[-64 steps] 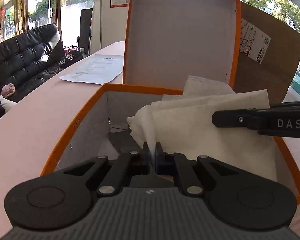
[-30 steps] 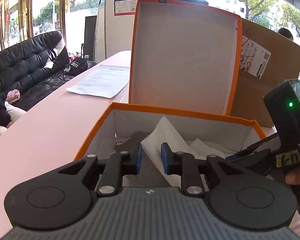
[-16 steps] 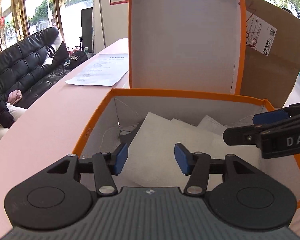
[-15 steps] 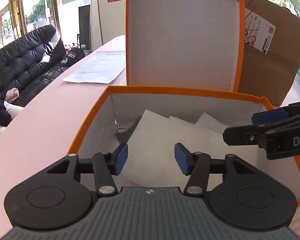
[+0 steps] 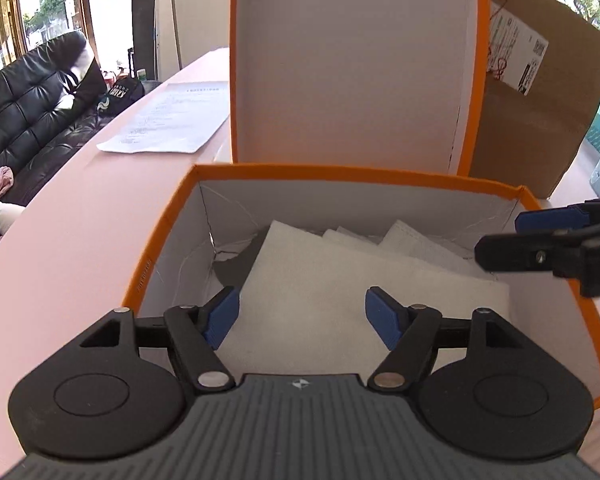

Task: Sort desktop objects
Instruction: 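Withdraw both grippers from the box and reach to the orange lid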

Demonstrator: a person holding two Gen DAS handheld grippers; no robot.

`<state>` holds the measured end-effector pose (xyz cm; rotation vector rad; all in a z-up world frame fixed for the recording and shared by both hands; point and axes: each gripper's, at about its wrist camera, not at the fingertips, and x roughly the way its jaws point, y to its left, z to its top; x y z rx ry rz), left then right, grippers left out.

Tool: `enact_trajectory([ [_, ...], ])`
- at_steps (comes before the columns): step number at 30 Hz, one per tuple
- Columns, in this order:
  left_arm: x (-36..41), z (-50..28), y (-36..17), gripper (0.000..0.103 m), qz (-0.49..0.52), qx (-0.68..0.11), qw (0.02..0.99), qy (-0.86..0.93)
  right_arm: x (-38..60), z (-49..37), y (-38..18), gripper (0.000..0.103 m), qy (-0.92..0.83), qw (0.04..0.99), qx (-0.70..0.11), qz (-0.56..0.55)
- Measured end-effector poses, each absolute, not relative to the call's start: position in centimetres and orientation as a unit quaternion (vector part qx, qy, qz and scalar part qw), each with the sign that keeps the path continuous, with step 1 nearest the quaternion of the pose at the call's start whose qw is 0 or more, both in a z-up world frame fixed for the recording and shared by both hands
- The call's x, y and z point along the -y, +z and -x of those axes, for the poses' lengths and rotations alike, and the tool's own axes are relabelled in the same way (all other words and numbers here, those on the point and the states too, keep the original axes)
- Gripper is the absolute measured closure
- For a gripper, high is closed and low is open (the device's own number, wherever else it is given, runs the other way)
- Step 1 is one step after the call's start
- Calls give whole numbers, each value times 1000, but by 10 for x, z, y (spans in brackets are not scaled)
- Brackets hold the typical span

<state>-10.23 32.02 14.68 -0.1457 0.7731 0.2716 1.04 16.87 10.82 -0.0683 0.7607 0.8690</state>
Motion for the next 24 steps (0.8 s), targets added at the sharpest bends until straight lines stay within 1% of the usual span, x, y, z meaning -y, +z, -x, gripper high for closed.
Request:
enact_trajectory([
  [1,-325,107,156,20,75,-355,923,130,-162,-13,115,22,407,851,-332,18],
  [2,-331,112,165,20,80,-335,930,128,-155,-16,122,14,402,863,-305,4],
  [4,-347,116,185,18,91,-289,944,135,-139,-22,134,8,386,891,-234,-42],
  [6,-360,112,199,14,104,-248,949,163,-135,-29,139,8,381,903,-190,-65],
  [7,-367,105,202,14,108,-232,949,184,-136,-34,141,8,378,908,-172,-57],
  [9,-380,81,202,14,98,-226,943,224,-146,-42,141,8,362,919,-154,-33],
  [10,-387,67,199,14,93,-236,938,235,-154,-47,140,11,352,924,-148,-19],
  [12,-399,40,195,16,92,-261,931,240,-166,-57,136,21,339,929,-146,-6],
  [13,-402,30,193,19,94,-270,929,234,-170,-62,135,33,333,932,-142,-3],
  [14,-405,19,191,19,96,-280,928,228,-175,-67,133,42,323,936,-142,5],
  [15,-409,9,188,21,99,-290,926,222,-180,-72,131,48,313,939,-142,13],
  [16,-409,1,186,26,94,-297,925,219,-183,-78,130,64,311,940,-143,15],
  [17,-409,-6,184,30,90,-304,923,217,-186,-84,128,77,311,939,-144,17],
  [18,-409,-11,181,38,85,-309,922,218,-187,-88,127,80,320,936,-147,12],
  [19,-410,-16,178,50,80,-313,921,219,-187,-92,126,85,330,932,-150,6],
  [20,-411,-20,174,54,83,-317,920,216,-187,-93,126,89,337,930,-149,6],
  [21,-413,-20,170,64,93,-318,920,209,-187,-94,125,92,343,928,-148,6],
  [22,-413,-19,167,75,99,-316,922,202,-188,-93,125,95,345,928,-144,9],
  [23,-413,-19,165,80,105,-313,924,194,-188,-91,125,95,343,929,-141,12],
  [24,-409,-18,165,90,104,-311,926,187,-187,-90,126,95,343,929,-139,10],
])
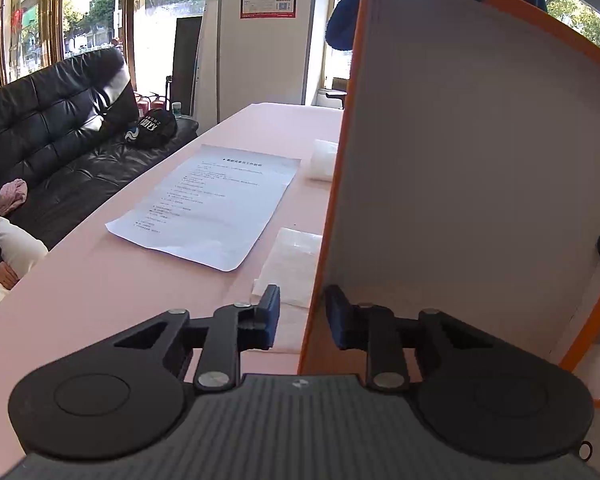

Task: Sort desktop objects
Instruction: 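Withdraw both grippers from the box and reach to the orange lid, then close both grippers on the edge of the orange lid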

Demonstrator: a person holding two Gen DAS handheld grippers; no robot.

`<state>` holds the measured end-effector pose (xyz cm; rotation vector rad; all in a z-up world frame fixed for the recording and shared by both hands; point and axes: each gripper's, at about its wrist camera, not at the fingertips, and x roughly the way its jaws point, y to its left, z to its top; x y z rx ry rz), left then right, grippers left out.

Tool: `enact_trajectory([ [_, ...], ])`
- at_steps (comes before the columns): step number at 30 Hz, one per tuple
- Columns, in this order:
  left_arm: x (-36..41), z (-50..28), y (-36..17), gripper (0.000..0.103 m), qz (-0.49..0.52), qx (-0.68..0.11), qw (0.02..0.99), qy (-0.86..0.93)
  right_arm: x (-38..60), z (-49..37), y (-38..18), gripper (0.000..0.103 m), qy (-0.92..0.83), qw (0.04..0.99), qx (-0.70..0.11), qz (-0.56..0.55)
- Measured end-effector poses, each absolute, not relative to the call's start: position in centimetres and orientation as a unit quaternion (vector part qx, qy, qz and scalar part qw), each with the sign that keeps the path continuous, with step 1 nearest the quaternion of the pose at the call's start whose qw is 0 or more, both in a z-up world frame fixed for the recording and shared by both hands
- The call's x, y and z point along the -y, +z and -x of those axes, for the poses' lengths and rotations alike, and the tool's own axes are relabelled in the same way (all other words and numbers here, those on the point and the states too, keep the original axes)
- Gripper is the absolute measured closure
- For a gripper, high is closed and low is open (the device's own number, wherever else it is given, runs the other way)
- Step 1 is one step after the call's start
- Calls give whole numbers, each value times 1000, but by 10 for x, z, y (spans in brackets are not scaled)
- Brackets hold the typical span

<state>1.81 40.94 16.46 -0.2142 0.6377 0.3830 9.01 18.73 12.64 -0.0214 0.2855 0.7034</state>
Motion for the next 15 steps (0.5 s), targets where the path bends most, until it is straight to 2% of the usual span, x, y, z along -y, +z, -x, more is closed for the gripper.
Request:
enact_trajectory([
  [1,-406,-19,165,96,100,-311,927,183,-186,-89,127,96,345,928,-138,8],
  [5,-394,-19,169,96,76,-310,928,191,-180,-79,135,96,349,929,-125,7],
  [15,-377,30,215,97,86,-237,953,171,-155,-35,169,96,357,933,-51,18],
])
